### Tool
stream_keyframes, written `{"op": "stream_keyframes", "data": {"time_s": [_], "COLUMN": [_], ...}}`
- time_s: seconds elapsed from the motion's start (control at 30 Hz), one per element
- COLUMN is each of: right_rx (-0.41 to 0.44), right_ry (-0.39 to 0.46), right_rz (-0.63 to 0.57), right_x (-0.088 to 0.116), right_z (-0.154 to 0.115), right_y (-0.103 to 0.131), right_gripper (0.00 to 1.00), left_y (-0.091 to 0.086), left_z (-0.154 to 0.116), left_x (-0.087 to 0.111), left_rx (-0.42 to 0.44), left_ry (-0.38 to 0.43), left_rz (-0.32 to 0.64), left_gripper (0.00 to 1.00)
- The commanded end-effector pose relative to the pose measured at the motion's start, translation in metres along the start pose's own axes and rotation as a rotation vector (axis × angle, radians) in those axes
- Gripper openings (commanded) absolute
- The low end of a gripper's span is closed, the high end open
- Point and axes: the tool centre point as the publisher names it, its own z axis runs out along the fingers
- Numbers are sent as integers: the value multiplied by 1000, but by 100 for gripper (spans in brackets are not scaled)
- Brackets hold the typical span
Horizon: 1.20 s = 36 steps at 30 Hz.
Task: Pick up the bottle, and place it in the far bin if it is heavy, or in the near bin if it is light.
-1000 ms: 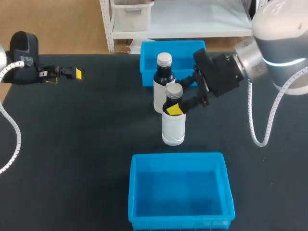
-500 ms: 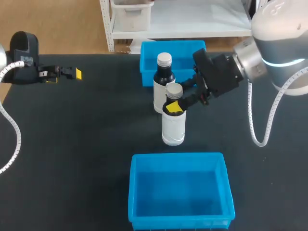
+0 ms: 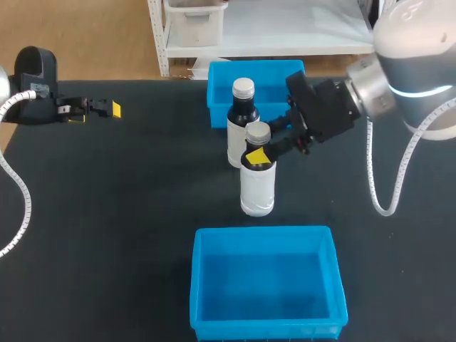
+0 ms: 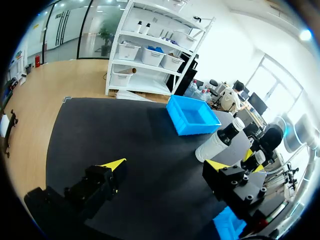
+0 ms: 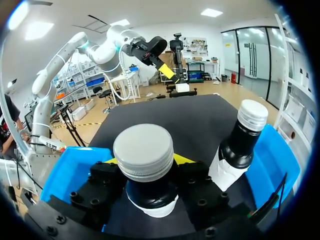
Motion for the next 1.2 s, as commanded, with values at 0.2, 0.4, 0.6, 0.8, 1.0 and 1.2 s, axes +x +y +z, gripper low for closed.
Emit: {"op": "stream_keyframes", "data": {"time_s": [0.2, 0.4, 0.6, 0.8, 1.0, 1.2], "right_rx": [-3, 6, 36, 20, -43, 24], "right_ry": [-12, -18, -20, -1, 20, 38], "right_rz": [-17, -28, -26, -51, -73, -32], "right_x": [-6, -15, -20, -16, -5, 6], "right_z": [-21, -40, -61, -89, -125, -156], "right_y": [7, 11, 8, 12, 21, 10], "right_gripper": [0, 0, 0, 0, 0, 0], "left_y": [0, 0, 0, 0, 0, 0], "left_z": [0, 0, 0, 0, 0, 0], "left_x": [0, 0, 0, 0, 0, 0], "left_rx": [0, 0, 0, 0, 0, 0], "left_ry": [0, 0, 0, 0, 0, 0], "left_rz": [0, 0, 0, 0, 0, 0], "left_gripper": [100, 100, 100, 100, 100, 100]}}
